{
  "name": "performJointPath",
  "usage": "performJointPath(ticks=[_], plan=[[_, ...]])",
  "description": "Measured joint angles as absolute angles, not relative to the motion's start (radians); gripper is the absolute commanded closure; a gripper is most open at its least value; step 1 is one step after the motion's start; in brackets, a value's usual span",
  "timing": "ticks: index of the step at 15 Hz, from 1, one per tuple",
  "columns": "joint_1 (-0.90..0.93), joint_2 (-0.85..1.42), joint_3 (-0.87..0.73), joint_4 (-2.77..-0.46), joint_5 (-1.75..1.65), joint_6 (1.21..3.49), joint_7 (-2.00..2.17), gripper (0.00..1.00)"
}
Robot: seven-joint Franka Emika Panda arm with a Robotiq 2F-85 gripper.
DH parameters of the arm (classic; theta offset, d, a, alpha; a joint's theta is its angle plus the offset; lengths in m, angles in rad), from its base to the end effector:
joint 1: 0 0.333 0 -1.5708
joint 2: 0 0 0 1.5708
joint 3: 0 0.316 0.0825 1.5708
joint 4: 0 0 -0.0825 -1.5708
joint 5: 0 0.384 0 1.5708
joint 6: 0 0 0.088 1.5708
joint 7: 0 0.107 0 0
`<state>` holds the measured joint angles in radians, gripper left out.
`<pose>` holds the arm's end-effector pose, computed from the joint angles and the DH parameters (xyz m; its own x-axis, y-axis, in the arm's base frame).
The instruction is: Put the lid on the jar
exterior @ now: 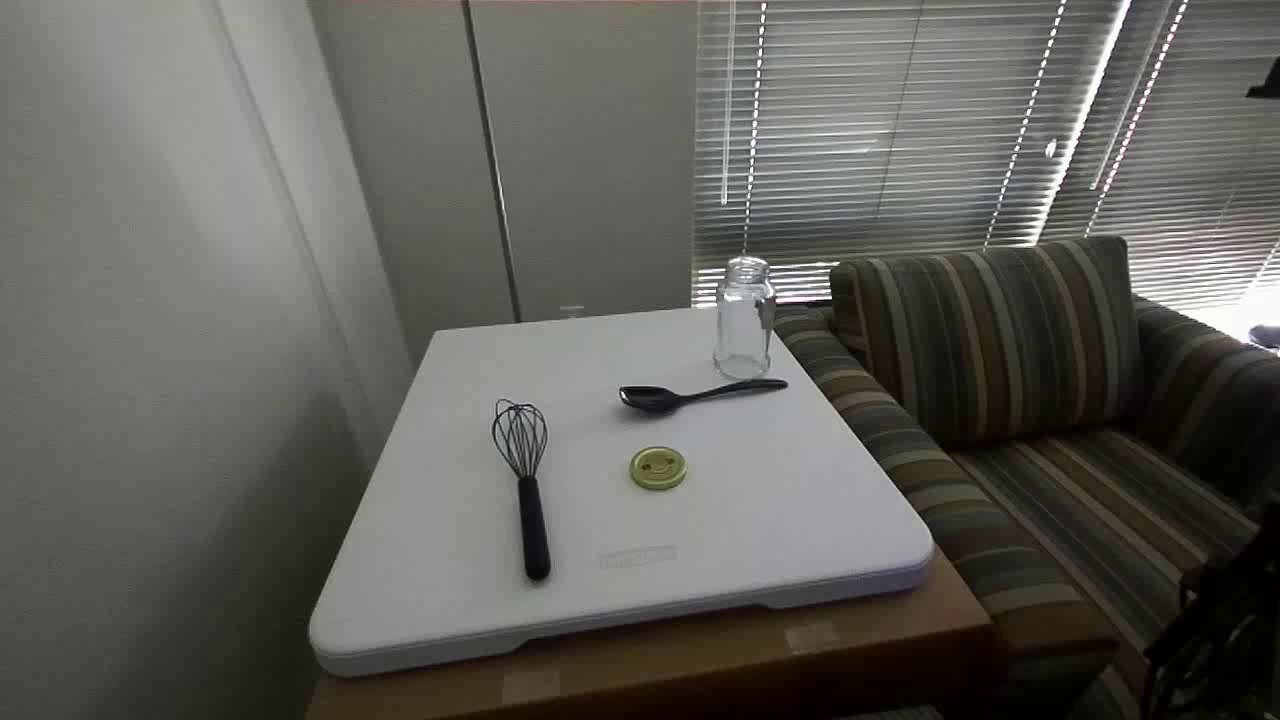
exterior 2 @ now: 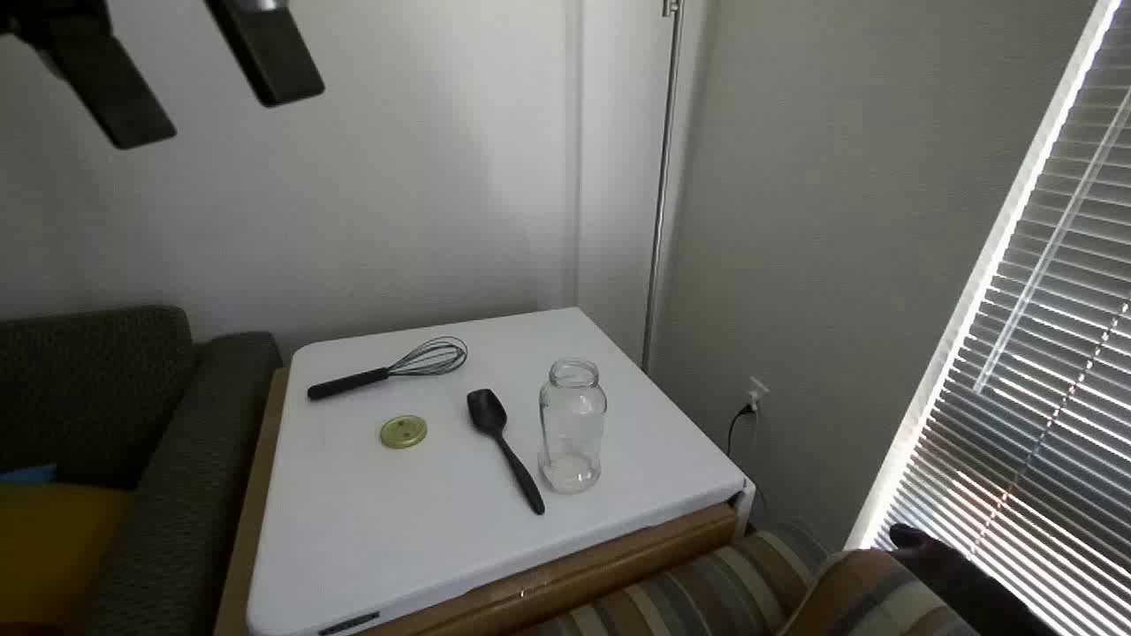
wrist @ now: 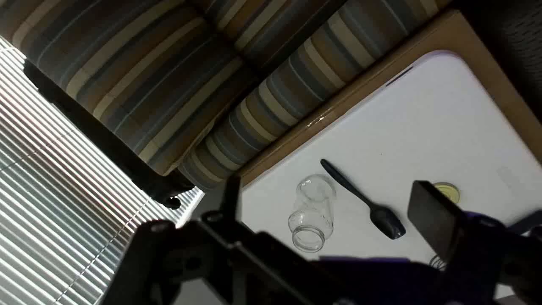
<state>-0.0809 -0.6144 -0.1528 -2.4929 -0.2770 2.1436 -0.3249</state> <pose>0.3767 -0.1073 0.5185 0.9530 0.2435 0.1803 0.1962 -0.9494 0.2451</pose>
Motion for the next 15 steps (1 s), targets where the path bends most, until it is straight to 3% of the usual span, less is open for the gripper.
performJointPath(ticks=[15], plan=[[0.011, -0.588, -0.15, -2.506, -0.215, 2.184, -0.347, 0.0]])
